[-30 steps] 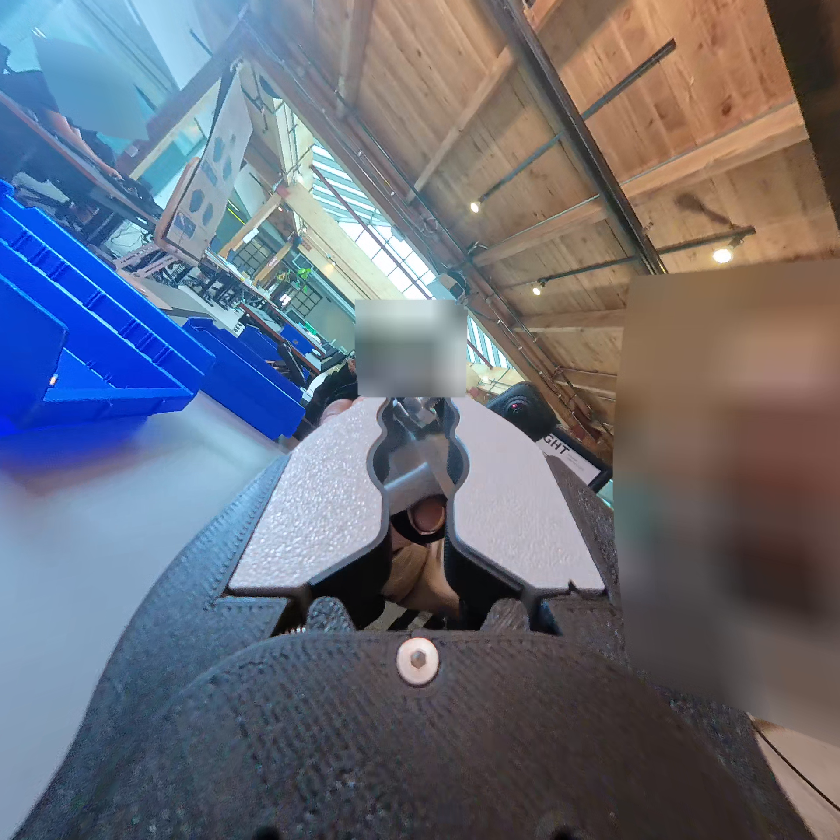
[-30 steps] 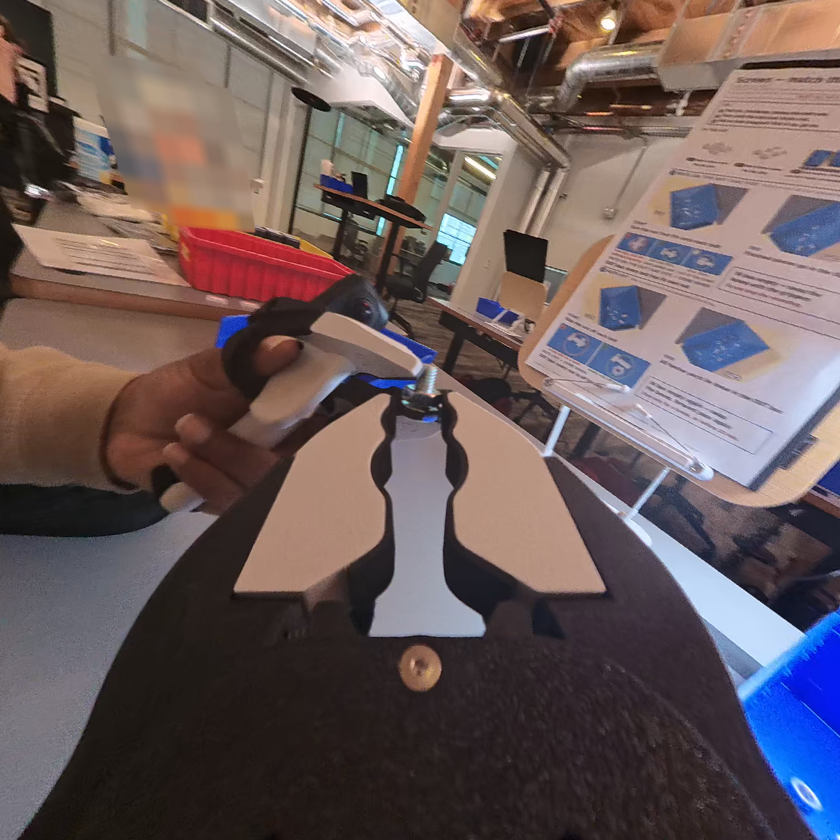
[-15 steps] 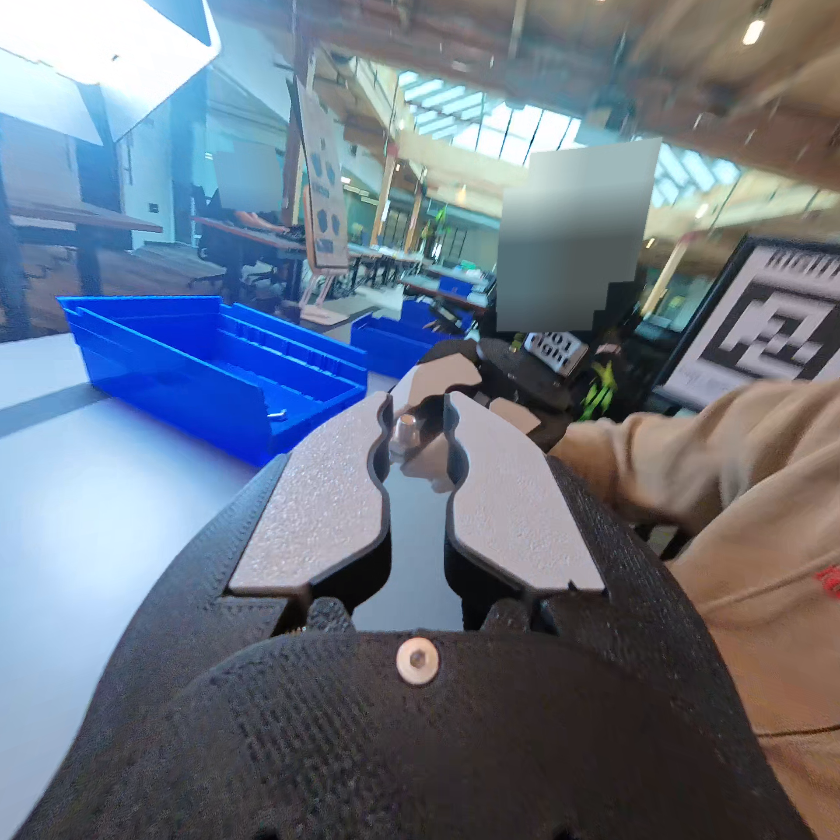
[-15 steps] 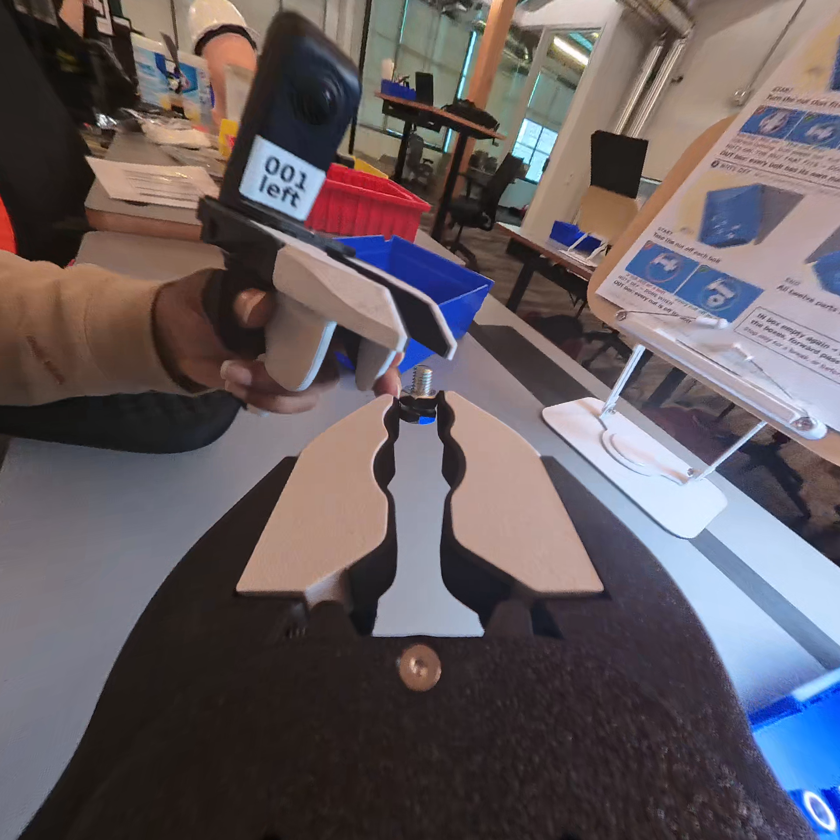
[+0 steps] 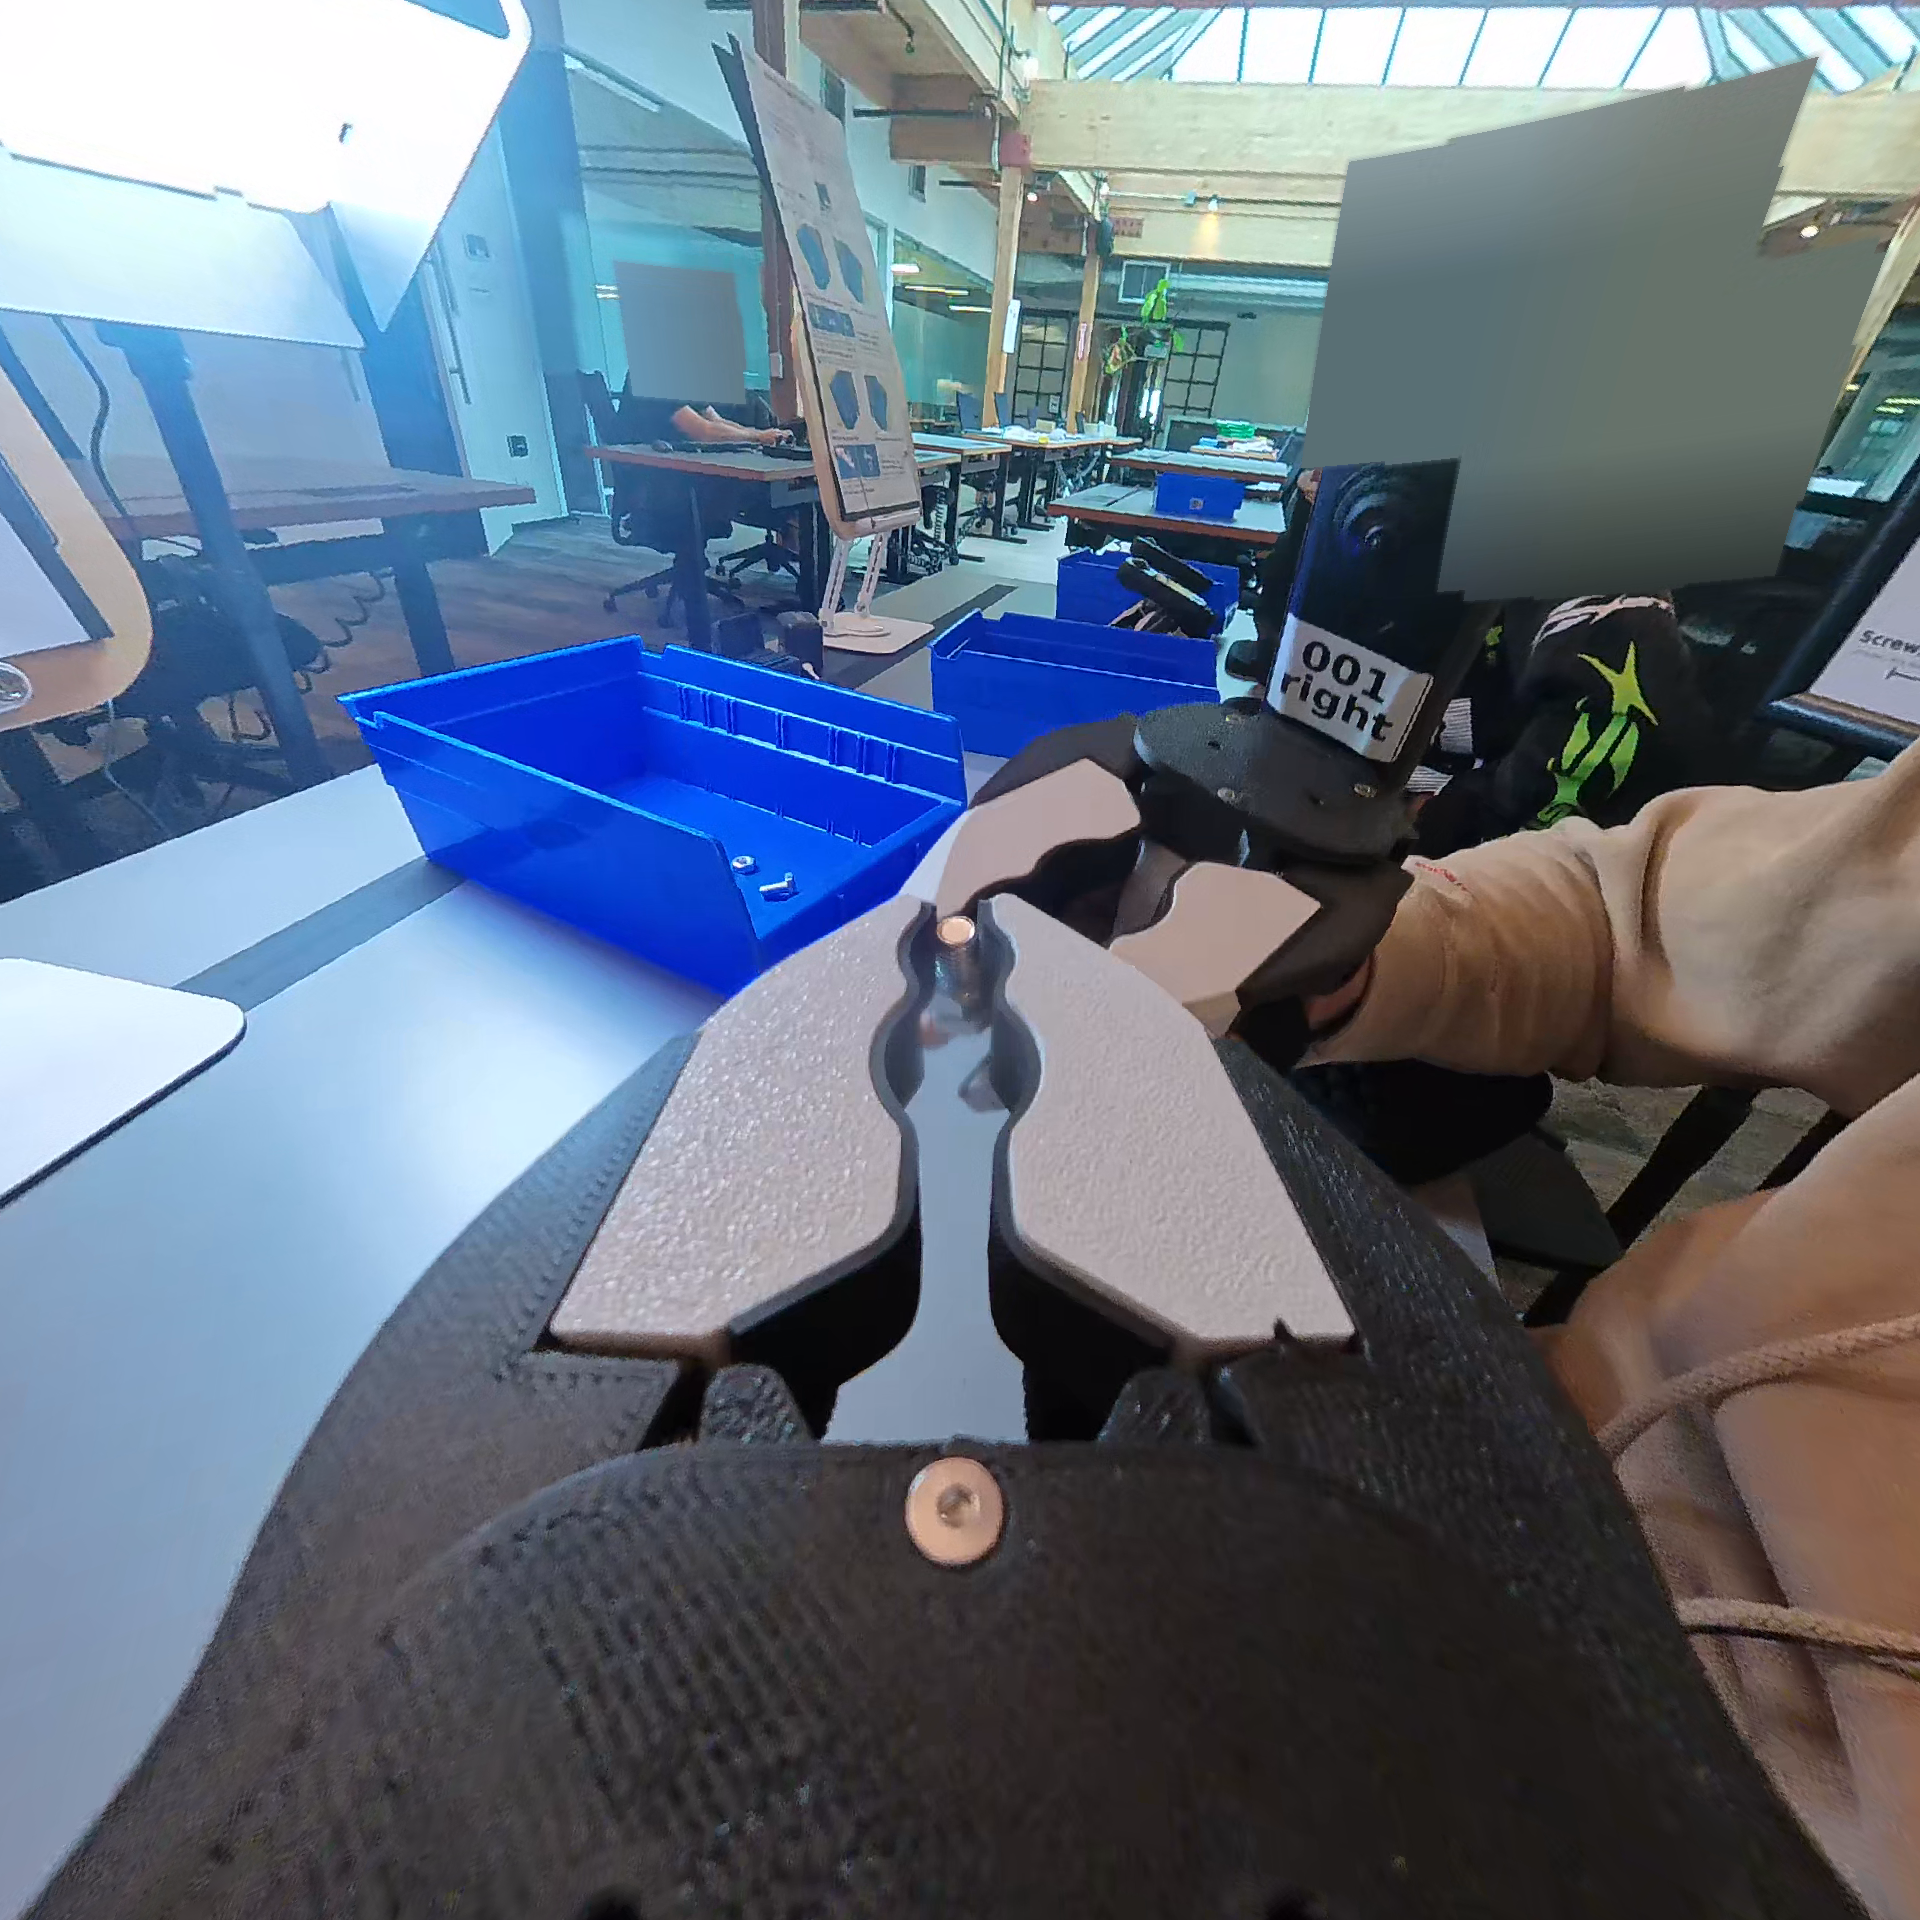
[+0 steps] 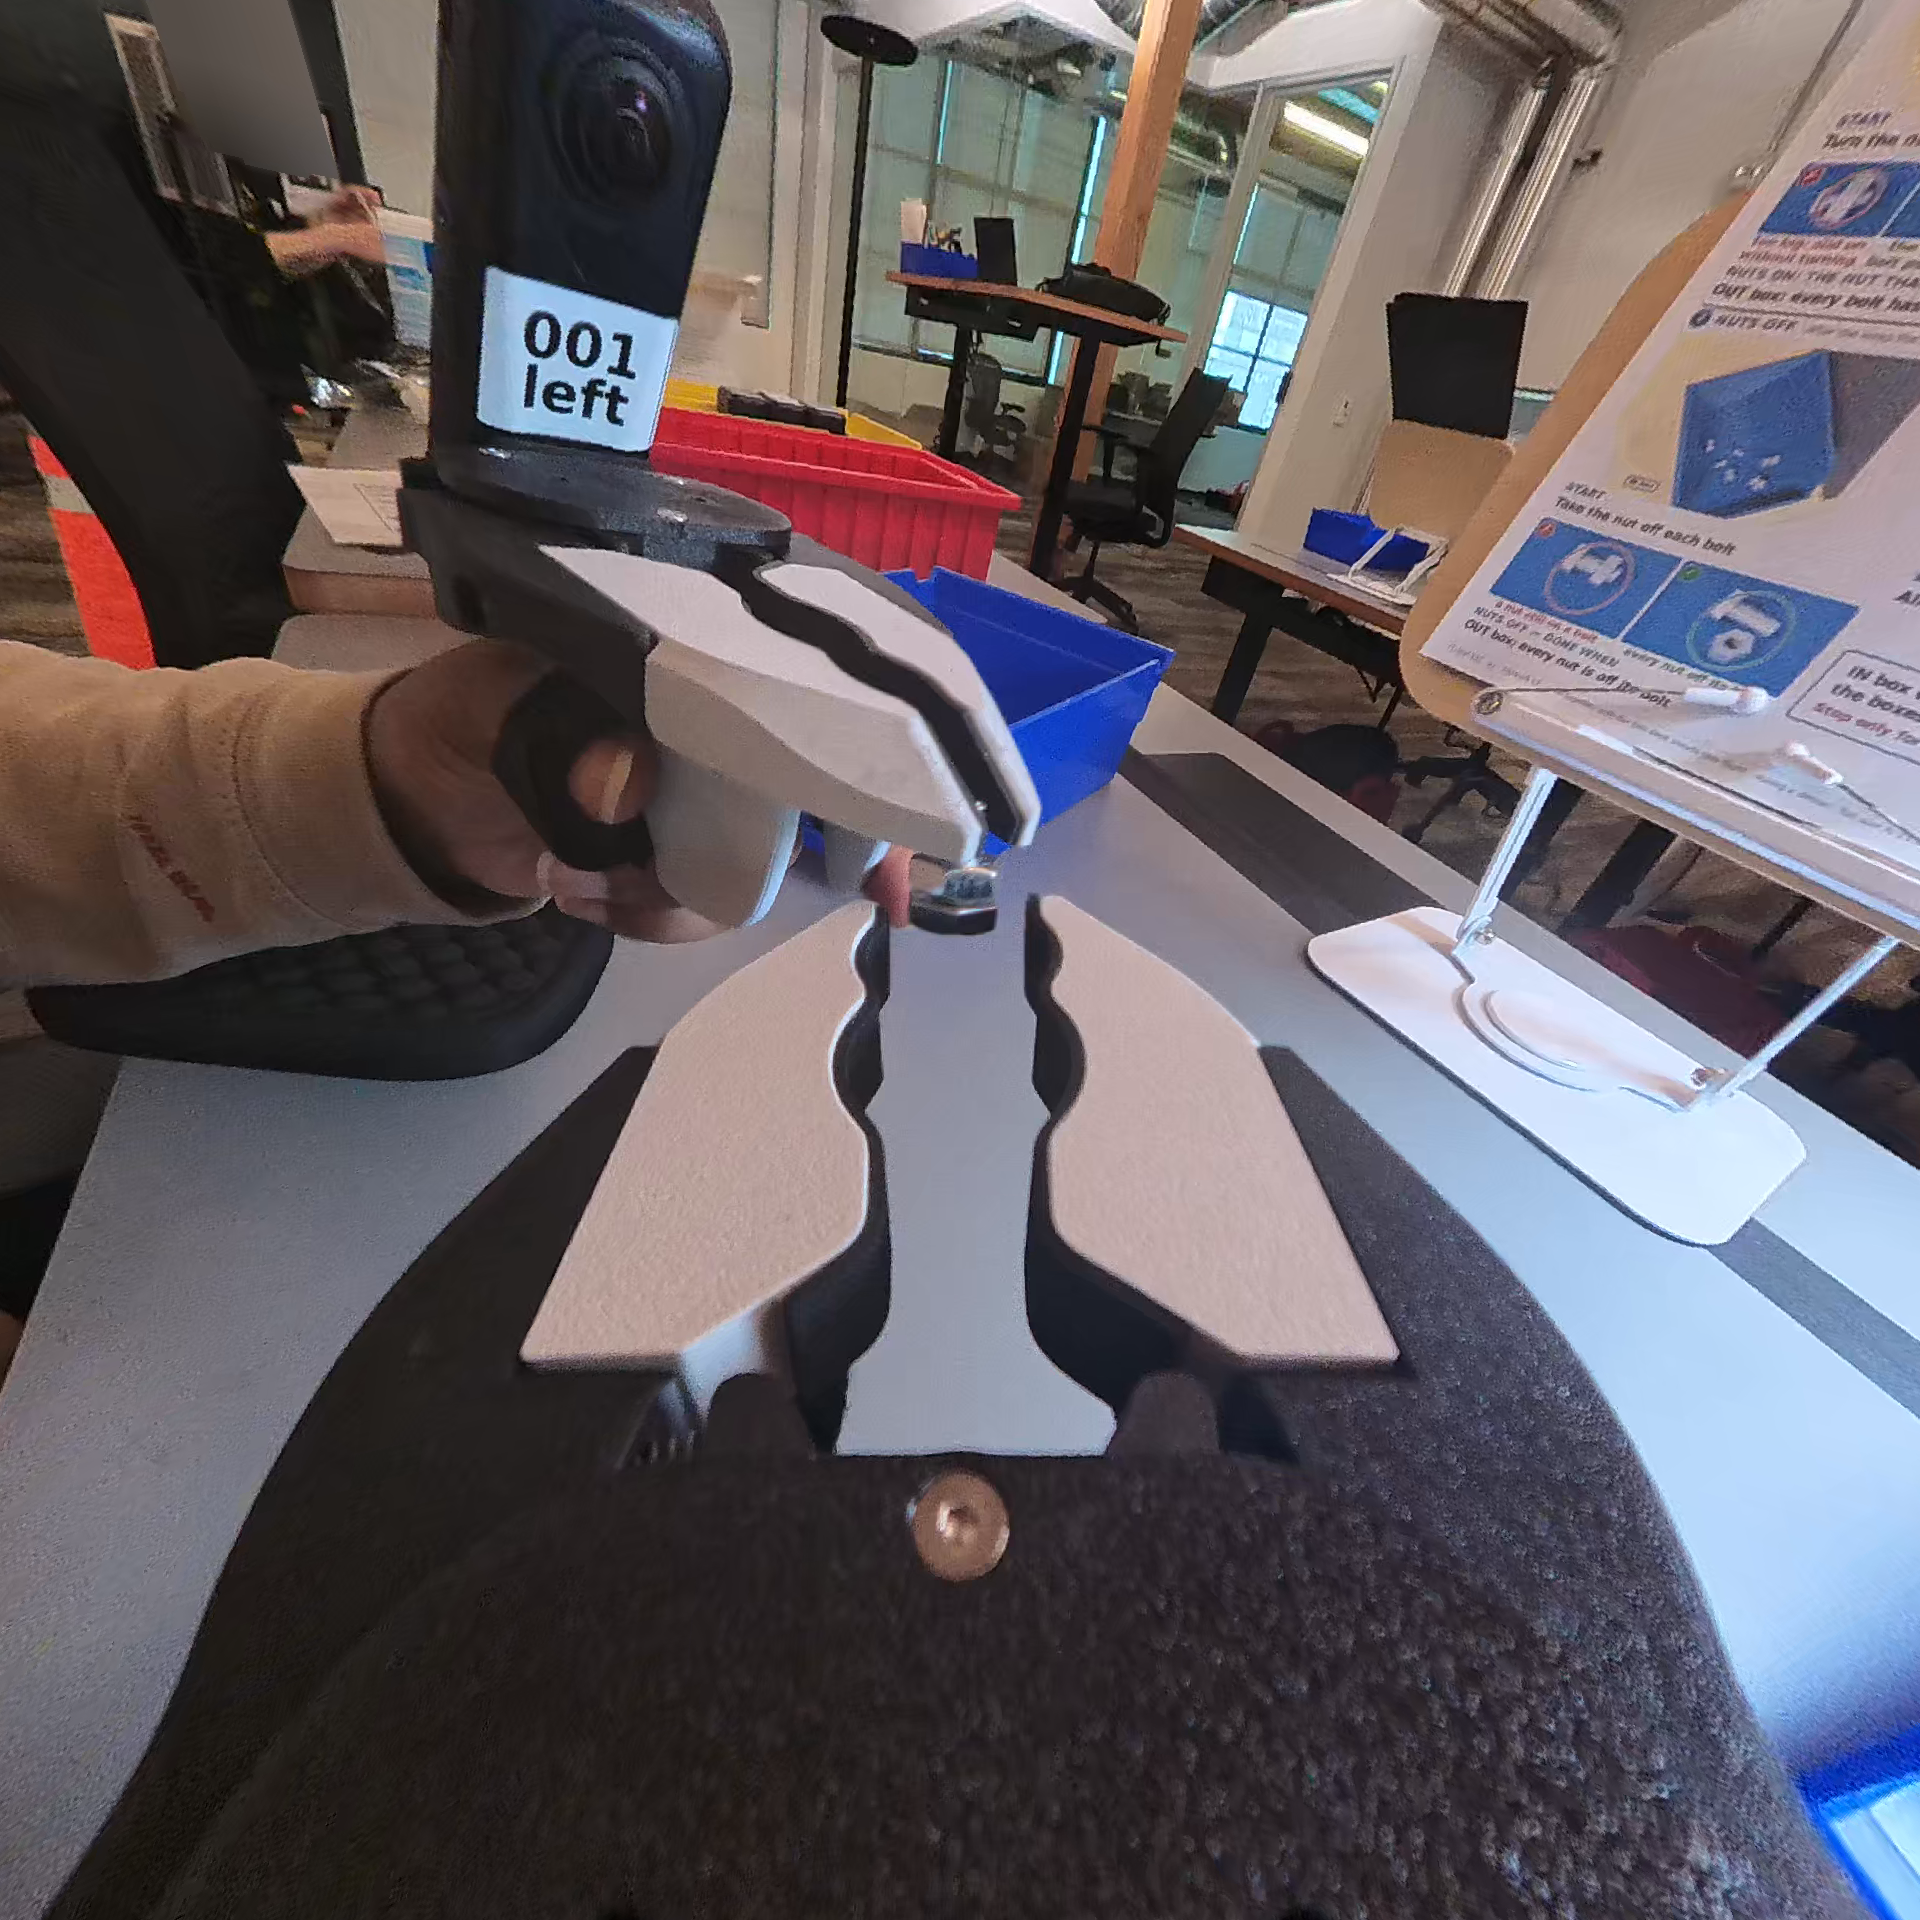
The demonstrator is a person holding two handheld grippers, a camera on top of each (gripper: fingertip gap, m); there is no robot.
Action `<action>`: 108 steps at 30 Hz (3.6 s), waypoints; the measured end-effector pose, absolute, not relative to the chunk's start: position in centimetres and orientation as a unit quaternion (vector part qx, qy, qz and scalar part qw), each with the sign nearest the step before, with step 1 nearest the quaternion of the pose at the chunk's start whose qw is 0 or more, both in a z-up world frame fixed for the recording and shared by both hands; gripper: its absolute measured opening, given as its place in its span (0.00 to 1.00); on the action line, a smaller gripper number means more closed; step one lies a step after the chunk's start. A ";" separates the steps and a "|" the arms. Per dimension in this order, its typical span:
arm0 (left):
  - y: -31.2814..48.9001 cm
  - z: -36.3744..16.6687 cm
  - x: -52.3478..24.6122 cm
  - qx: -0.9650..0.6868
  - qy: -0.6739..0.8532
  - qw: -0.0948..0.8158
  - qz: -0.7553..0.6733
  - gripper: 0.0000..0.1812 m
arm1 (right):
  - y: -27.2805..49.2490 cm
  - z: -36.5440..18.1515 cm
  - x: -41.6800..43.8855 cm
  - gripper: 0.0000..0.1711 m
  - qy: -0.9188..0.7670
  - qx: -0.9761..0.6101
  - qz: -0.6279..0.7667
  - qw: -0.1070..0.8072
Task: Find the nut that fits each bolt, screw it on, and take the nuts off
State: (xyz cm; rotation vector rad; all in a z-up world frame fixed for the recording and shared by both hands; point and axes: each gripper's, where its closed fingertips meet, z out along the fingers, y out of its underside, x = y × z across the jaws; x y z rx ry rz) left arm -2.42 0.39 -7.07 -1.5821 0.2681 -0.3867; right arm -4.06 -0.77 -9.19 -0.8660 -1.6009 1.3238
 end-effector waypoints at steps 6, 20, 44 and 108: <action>0.9 -7.3 -2.6 -0.708 0.101 0.679 -0.166 0.04 | -0.6 -9.4 -4.6 0.10 -0.635 -0.357 0.515 0.452; 0.1 -7.9 -1.5 -0.700 0.151 0.671 -0.192 0.20 | -0.7 -9.1 -3.7 0.09 -0.624 -0.335 0.591 0.385; 0.4 -8.5 -2.3 -0.710 0.112 0.667 -0.195 0.04 | -1.6 -10.8 -4.1 0.11 -0.635 -0.348 0.587 0.362; 0.2 -9.6 -2.2 -0.725 0.164 0.651 -0.151 0.17 | -1.4 -12.5 -4.4 0.08 -0.659 -0.401 0.563 0.296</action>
